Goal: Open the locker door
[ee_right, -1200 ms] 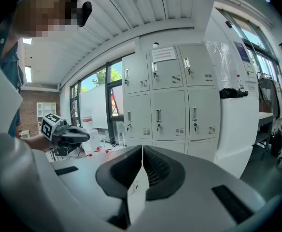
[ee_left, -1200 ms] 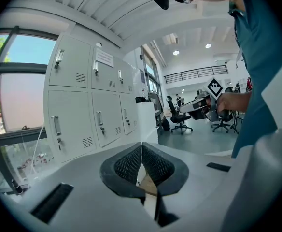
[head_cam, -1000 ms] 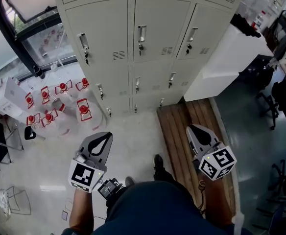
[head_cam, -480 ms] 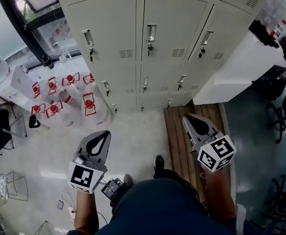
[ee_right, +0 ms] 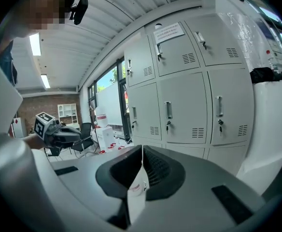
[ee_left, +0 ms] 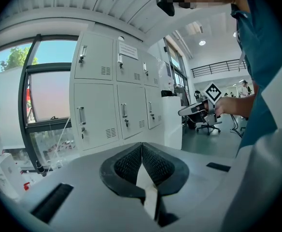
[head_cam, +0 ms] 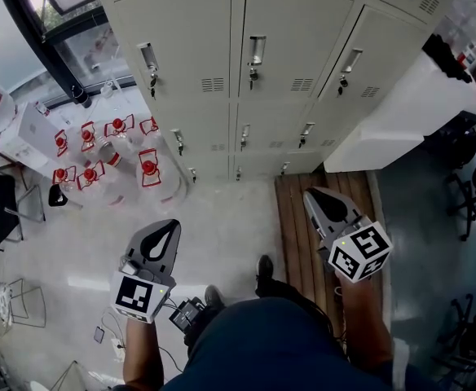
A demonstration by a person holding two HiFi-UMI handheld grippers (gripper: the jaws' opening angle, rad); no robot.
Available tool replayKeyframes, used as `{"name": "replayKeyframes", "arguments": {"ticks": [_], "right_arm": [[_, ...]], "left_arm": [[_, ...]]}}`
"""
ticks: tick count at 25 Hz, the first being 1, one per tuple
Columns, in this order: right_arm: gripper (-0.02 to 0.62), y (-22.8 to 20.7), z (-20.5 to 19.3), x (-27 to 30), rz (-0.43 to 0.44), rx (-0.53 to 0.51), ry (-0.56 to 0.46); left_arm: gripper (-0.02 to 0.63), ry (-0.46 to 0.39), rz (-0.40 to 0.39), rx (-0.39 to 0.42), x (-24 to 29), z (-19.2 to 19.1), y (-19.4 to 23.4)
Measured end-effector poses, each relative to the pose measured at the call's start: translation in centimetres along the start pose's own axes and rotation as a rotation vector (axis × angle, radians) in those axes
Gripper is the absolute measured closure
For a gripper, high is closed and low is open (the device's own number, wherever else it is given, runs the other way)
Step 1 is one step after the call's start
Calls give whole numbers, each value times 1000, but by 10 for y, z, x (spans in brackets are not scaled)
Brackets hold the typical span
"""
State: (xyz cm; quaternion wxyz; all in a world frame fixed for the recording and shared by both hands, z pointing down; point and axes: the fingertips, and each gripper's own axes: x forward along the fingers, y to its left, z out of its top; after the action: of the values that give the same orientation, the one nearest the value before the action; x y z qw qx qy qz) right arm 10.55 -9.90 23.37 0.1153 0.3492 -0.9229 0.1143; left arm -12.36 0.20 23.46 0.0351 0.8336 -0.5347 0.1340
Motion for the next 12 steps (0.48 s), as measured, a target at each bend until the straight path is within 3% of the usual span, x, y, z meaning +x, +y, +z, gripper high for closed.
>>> {"name": "replayKeyframes", "arguments": {"ticks": [12], "right_arm": [[557, -7, -3, 42, 13, 17, 8]], "left_arm": [[588, 19, -24, -11, 24, -11, 17]]}}
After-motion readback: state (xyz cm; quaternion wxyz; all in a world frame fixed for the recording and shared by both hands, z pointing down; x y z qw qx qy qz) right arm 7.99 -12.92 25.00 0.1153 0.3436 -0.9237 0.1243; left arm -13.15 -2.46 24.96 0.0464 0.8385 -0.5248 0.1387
